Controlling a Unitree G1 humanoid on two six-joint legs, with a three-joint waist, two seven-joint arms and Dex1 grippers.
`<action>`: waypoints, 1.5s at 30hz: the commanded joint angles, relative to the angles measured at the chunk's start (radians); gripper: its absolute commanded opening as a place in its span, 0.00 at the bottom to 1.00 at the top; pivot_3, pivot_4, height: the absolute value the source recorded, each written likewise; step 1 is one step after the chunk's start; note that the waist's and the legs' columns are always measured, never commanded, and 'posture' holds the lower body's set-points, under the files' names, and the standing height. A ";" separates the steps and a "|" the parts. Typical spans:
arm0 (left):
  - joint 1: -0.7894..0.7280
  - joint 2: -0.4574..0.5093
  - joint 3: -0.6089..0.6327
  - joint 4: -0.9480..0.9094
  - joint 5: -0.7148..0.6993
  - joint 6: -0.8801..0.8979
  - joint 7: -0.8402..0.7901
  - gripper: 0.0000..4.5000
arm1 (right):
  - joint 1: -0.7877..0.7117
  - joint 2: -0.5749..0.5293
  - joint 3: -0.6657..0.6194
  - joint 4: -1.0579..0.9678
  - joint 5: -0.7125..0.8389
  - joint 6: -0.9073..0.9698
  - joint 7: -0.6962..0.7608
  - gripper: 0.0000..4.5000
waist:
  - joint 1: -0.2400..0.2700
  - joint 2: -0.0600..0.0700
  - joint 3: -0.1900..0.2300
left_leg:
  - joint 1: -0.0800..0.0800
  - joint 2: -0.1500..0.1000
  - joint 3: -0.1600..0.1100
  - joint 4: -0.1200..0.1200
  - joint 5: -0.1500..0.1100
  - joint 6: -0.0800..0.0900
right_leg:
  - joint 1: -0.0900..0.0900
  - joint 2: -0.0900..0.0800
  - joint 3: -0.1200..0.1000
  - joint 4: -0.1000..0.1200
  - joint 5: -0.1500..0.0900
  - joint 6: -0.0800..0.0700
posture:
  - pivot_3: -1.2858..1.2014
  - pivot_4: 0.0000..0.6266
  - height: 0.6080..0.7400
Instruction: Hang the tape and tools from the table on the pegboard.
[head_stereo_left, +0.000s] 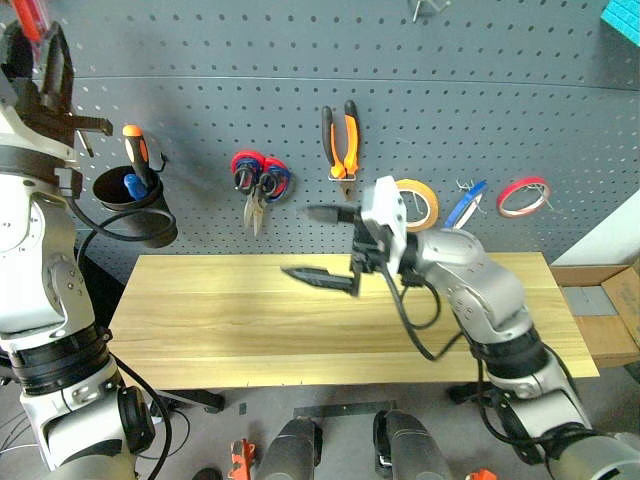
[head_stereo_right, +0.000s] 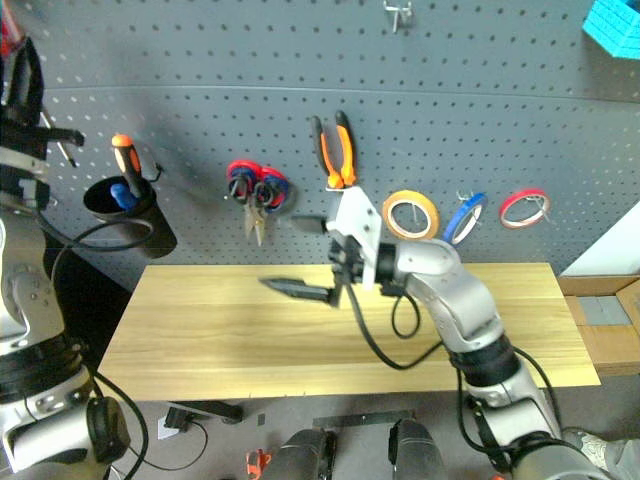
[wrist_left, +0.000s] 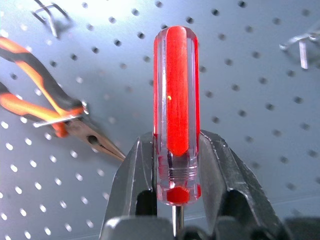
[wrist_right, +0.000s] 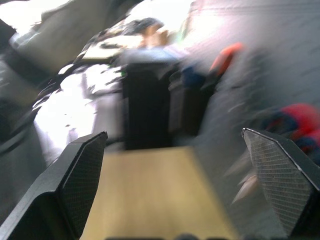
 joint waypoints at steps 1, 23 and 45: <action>0.004 -0.008 0.008 0.089 0.021 -0.107 0.006 0.17 | -0.003 0.004 -0.015 -0.032 -0.007 -0.023 -0.014 1.00 | 0.002 -0.001 -0.001 | 0.000 0.000 -0.001 0.000 0.000 0.000 | 0.000 0.000 0.000 0.000 0.000 0.000 | 0.54 0.26 1.00; 0.064 -0.042 0.005 0.228 -0.034 -0.125 0.041 0.59 | 0.024 -0.020 -0.012 -0.090 0.011 0.020 0.003 1.00 | -0.014 -0.003 -0.002 | -0.005 0.000 -0.001 0.001 0.000 0.000 | -0.003 0.000 0.000 0.000 0.000 0.000 | 0.53 0.25 1.00; 0.690 -0.008 -0.044 -0.099 -0.424 0.243 -0.397 0.89 | 0.436 -0.218 -0.225 -0.085 0.085 0.132 -0.104 1.00 | -0.007 0.001 -0.003 | 0.011 0.002 -0.002 0.000 -0.004 0.007 | 0.015 0.000 -0.001 -0.004 -0.003 -0.003 | 0.51 0.27 1.00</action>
